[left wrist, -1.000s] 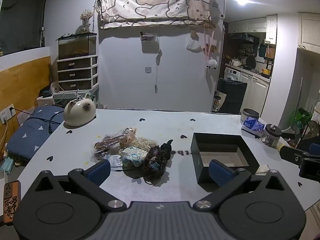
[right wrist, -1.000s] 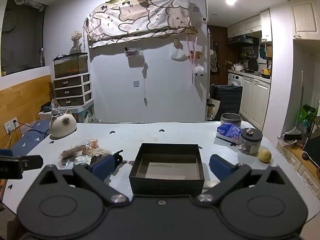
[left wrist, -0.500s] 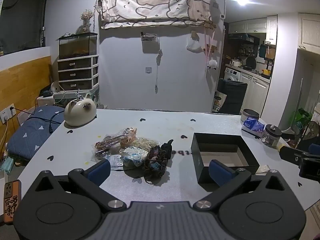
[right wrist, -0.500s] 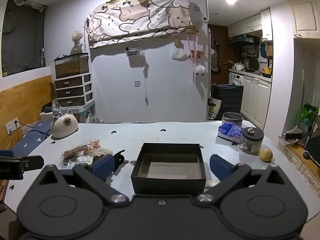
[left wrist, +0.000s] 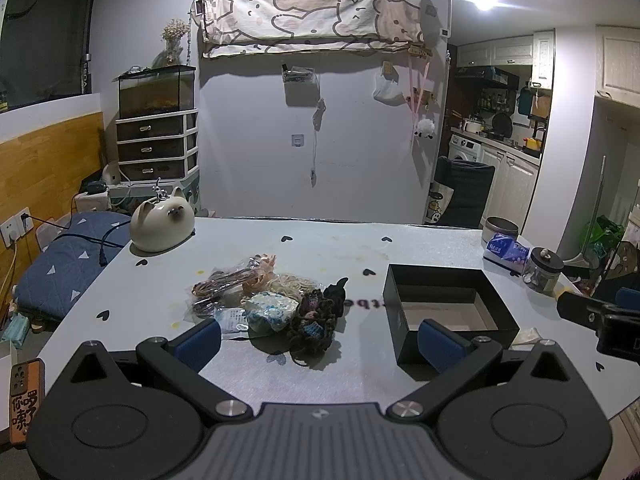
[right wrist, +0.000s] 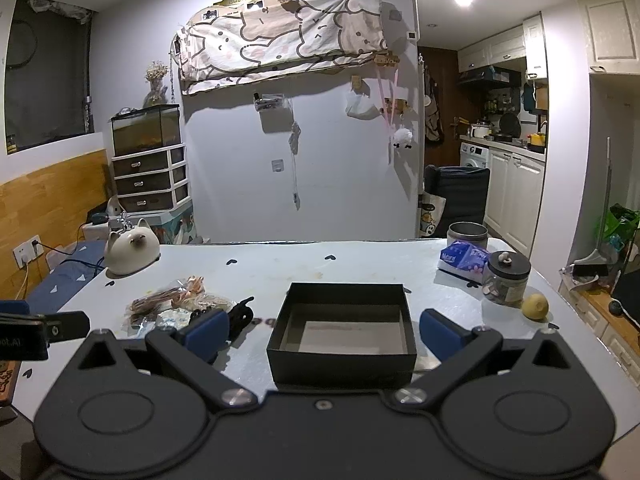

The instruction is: Organize soft objects

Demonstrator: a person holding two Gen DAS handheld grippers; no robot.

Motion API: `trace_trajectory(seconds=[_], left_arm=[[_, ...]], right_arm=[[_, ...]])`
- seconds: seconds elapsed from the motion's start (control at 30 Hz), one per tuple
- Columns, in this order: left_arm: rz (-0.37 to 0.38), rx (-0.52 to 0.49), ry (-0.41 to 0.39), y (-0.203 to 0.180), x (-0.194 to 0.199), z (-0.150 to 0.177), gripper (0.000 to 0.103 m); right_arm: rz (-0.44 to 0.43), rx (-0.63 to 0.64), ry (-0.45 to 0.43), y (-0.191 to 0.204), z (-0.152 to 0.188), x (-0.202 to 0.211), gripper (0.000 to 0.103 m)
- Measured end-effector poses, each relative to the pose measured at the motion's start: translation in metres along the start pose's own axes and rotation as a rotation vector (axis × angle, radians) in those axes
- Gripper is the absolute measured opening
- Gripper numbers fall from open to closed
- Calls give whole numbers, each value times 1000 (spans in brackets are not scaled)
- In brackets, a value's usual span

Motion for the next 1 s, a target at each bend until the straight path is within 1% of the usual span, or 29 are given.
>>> trace_trajectory(seconds=[0.63, 1.0], left_arm=[[-2, 3, -2, 0, 0, 0, 103], [-2, 2, -2, 0, 0, 0, 103]], right_arm=[[-1, -2, 4, 9, 4, -1, 103], [-3, -3, 5, 4, 1, -1, 103]])
Point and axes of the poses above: each gripper's, at about its wrist camera, not at the fingertips, and x roughly against the way its jaws point, y to its left, z to its underside, the point moved 10 cm from there along -x, roughly the way its jaws point, and after that the axes turned 5 degrees about -y, right-handed, at the moved point
